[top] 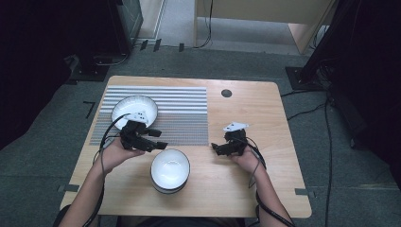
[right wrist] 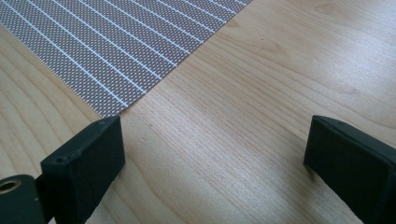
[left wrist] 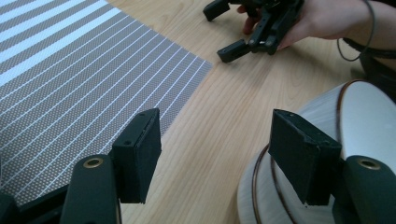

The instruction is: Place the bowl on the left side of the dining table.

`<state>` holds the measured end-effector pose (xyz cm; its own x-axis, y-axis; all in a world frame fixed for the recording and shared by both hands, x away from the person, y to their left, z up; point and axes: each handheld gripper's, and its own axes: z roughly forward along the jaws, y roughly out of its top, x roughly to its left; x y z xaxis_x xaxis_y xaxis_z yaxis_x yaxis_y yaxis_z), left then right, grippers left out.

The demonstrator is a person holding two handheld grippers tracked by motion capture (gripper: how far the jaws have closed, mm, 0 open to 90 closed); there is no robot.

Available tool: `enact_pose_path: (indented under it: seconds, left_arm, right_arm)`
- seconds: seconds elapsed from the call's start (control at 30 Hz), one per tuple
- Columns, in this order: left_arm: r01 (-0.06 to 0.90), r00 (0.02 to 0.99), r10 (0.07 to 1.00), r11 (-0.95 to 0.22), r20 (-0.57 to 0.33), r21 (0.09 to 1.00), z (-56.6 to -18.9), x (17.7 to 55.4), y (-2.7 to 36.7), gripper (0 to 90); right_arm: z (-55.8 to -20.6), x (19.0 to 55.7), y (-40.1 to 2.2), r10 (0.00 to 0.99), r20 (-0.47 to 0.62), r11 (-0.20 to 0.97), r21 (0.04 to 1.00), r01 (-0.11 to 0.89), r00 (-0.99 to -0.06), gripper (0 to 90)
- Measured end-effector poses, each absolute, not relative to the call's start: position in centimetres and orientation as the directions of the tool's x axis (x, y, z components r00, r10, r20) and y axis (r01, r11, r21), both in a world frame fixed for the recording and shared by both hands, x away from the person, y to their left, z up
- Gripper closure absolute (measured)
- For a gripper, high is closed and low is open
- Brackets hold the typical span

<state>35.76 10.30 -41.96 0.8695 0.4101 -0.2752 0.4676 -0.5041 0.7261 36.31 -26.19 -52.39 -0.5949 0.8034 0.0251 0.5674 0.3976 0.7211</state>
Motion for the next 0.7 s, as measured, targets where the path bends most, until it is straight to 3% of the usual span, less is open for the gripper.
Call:
enact_pose_path:
  seconds: [0.7]
  left_arm:
    - [0.449, 0.883, 0.366, -0.479, -0.294, 0.754, -40.2, 34.4, 10.2, 33.7]
  right_arm:
    - [-52.4, 36.3, -26.2, 0.803, 0.025, 0.398, 0.721, 0.567, -0.595, 4.6]
